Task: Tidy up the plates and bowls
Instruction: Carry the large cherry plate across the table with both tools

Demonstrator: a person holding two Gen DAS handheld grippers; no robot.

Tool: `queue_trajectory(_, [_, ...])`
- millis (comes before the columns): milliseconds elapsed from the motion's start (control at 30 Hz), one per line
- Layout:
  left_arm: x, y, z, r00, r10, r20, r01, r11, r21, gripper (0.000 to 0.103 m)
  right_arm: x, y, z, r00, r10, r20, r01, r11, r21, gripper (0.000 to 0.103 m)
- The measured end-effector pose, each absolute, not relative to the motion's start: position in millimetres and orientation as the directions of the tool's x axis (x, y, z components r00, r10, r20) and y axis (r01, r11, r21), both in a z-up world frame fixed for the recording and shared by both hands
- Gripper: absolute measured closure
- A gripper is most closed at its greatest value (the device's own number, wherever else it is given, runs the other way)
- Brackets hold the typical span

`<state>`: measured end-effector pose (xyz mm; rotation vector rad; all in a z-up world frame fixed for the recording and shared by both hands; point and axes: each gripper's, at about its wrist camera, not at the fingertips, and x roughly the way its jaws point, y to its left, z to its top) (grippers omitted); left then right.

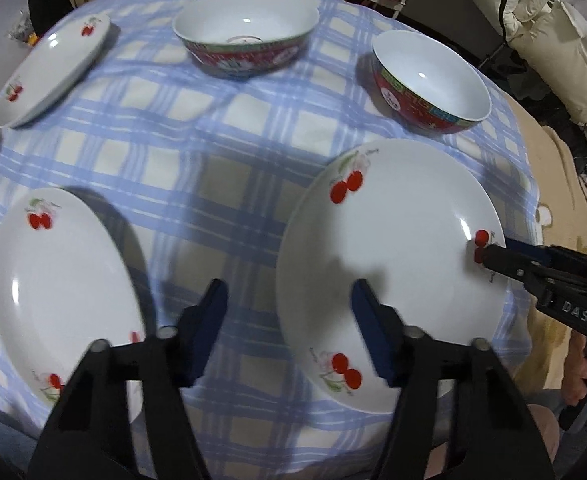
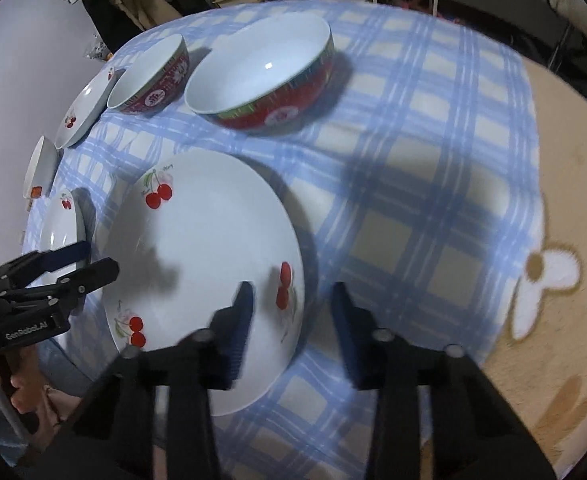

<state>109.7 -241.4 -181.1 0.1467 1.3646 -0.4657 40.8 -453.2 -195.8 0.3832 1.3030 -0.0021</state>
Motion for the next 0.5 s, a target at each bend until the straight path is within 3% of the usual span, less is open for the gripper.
queue_trajectory(100, [110.2, -240.6, -187.8, 0.11, -0.255, -0.961, 0.388, 0.901, -0.195, 0.064, 40.8, -451.5, -199.9, 0.272, 0.226, -0.936, 0.211, 0.935, 0.287, 0.087])
queue_trajectory(233, [110.1, -239.7, -195.5, 0.115, -0.231, -0.966, 0.365, 0.914, -0.176, 0.089, 41.1, -450.3, -201.8, 0.276, 0.2, -0.94, 0.215, 0.94, 0.263, 0.092])
queue_trajectory(500, [107.5, -243.3, -194.8, 0.146, -0.217, -0.965, 0.377, 0.914, -0.148, 0.089, 39.1, -449.3, -197.7, 0.289, 0.188, -0.939, 0.226, 0.94, 0.257, 0.092])
